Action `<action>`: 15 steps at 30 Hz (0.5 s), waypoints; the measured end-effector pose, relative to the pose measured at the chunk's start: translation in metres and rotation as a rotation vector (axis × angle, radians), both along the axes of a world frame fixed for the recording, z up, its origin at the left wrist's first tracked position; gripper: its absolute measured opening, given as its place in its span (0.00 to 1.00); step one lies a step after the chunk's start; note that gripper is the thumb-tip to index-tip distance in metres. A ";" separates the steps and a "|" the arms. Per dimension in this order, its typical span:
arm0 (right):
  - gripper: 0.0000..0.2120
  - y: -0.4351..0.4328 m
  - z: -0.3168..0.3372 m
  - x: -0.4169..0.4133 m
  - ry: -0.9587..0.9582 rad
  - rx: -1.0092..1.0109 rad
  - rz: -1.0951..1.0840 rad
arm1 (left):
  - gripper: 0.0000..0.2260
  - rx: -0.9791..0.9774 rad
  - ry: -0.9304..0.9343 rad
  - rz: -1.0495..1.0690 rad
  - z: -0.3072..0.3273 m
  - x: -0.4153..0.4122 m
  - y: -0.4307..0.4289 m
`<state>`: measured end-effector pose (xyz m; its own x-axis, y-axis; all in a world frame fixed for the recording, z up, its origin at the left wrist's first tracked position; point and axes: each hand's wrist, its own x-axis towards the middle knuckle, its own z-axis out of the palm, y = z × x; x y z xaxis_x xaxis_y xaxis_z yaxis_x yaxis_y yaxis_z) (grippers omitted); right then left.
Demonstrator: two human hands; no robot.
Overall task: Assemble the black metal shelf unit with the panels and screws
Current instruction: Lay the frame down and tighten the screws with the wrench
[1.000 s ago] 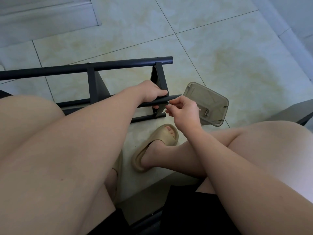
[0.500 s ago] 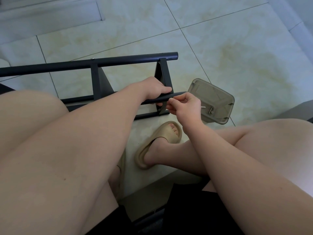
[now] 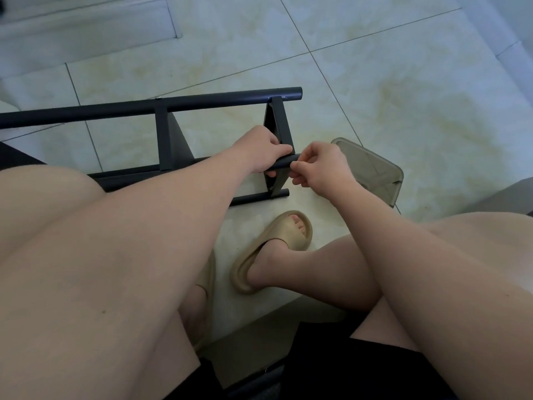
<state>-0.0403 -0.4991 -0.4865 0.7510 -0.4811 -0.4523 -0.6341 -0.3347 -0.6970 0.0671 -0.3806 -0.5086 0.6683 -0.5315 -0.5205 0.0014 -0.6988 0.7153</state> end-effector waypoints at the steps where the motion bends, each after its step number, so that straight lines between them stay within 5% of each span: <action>1: 0.08 -0.002 0.001 0.006 0.003 -0.046 0.028 | 0.18 0.004 -0.008 0.006 0.000 0.004 0.001; 5: 0.18 -0.006 0.003 0.036 0.017 -0.150 0.148 | 0.18 0.029 -0.032 0.025 0.004 0.027 0.010; 15: 0.17 -0.007 -0.002 0.099 -0.003 -0.241 0.275 | 0.16 0.048 -0.078 0.073 0.009 0.076 0.021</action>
<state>0.0591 -0.5057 -0.4889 0.8683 -0.3533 -0.3481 -0.4956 -0.6470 -0.5795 0.1433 -0.3595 -0.5000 0.7437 -0.4561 -0.4887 -0.0012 -0.7320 0.6813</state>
